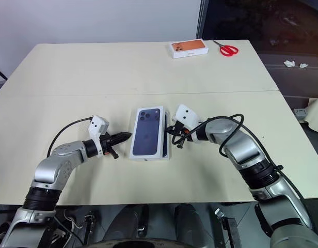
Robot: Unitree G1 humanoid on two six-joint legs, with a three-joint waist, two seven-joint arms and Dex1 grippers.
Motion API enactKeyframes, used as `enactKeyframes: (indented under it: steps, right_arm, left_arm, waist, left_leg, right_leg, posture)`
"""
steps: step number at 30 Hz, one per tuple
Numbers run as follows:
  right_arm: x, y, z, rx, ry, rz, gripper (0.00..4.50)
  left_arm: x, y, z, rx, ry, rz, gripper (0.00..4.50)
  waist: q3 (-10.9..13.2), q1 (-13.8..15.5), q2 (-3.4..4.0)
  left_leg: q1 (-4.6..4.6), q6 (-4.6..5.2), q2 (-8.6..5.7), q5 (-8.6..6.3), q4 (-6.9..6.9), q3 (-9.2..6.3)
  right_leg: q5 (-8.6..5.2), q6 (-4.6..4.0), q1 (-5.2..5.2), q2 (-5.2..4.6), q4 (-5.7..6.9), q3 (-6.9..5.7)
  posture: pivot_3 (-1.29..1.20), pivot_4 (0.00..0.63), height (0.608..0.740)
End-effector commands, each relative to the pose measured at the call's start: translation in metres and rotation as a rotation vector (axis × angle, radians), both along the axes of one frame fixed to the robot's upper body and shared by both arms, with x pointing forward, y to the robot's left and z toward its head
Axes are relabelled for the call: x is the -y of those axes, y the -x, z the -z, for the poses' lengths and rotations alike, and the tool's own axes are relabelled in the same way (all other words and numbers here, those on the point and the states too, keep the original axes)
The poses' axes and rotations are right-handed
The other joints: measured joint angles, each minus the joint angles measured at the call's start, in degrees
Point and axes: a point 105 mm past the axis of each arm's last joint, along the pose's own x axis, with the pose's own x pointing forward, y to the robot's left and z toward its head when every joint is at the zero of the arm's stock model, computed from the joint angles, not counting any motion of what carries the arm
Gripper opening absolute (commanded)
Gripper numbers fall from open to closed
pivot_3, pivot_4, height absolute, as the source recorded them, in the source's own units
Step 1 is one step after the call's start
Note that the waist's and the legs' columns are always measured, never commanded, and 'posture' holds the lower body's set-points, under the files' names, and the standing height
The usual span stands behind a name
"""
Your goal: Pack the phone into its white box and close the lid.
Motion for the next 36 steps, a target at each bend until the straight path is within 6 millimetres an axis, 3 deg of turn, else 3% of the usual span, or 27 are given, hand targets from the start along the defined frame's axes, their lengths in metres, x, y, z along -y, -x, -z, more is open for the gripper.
enactKeyframes:
  steps: [1, 5, 14, 21, 30, 33, 36]
  right_arm:
    - [-0.008, 0.001, -0.015, 0.091, 0.008, -0.043, 0.04]
    - [-0.006, 0.0, -0.017, 0.104, 0.02, -0.042, 0.04]
    - [0.026, -0.017, -0.019, 0.148, 0.118, 0.014, 0.04]
    - [0.023, -0.017, -0.019, 0.189, 0.154, -0.016, 0.04]
    - [0.03, -0.041, -0.056, 0.275, 0.009, 0.104, 0.04]
    - [0.025, -0.047, -0.065, 0.292, -0.055, 0.133, 0.04]
    - [0.021, -0.048, -0.054, 0.278, -0.052, 0.137, 0.04]
  left_arm:
    - [0.013, 0.001, 0.007, -0.015, -0.006, 0.043, 0.0]
    - [0.024, -0.003, -0.008, 0.007, 0.073, 0.047, 0.0]
    - [0.037, 0.003, -0.022, 0.015, 0.155, 0.061, 0.0]
    - [0.037, 0.003, -0.022, 0.028, 0.129, 0.066, 0.0]
    - [0.017, -0.002, -0.037, 0.088, 0.127, 0.031, 0.0]
    - [0.021, -0.012, -0.049, 0.126, 0.161, 0.017, 0.0]
    - [0.033, -0.023, -0.053, 0.157, 0.157, 0.012, 0.0]
  waist:
    - [0.0, 0.0, 0.0]
    - [0.0, 0.0, 0.0]
    - [0.0, -0.1, -0.01]
    - [0.0, -0.2, -0.01]
    - [0.0, -0.3, -0.01]
    - [0.0, -0.1, -0.02]
    - [0.0, 0.0, -0.02]
  left_leg:
    - [0.0, 0.0, -0.01, 0.0, 0.0, 0.0]
    - [0.0, 0.0, -0.05, 0.0, 0.02, 0.0]
    - [0.0, 0.0, -0.08, 0.0, 0.03, 0.0]
    - [0.01, -0.01, -0.07, 0.01, 0.03, 0.0]
    - [0.01, -0.04, -0.07, 0.03, 0.04, 0.01]
    - [0.01, -0.06, -0.07, 0.03, 0.04, 0.01]
    - [0.01, -0.07, -0.11, 0.04, 0.06, 0.0]
  right_leg:
    - [0.0, 0.0, 0.01, -0.01, 0.0, 0.0]
    - [0.0, 0.0, 0.02, -0.04, 0.0, 0.0]
    - [0.0, 0.01, 0.02, -0.04, 0.01, -0.01]
    - [0.0, 0.01, 0.0, -0.03, 0.05, -0.01]
    - [0.0, 0.01, -0.03, -0.03, 0.11, 0.0]
    - [0.0, 0.01, -0.04, -0.02, 0.12, 0.0]
    - [0.01, 0.01, -0.01, -0.04, 0.12, -0.01]
  posture:
    - [0.0, 0.15, 0.74]
    - [0.0, 0.15, 0.74]
    - [0.0, 0.15, 0.74]
    - [0.0, 0.15, 0.74]
    - [0.0, 0.15, 0.74]
    - [0.0, 0.15, 0.74]
    - [0.0, 0.15, 0.74]
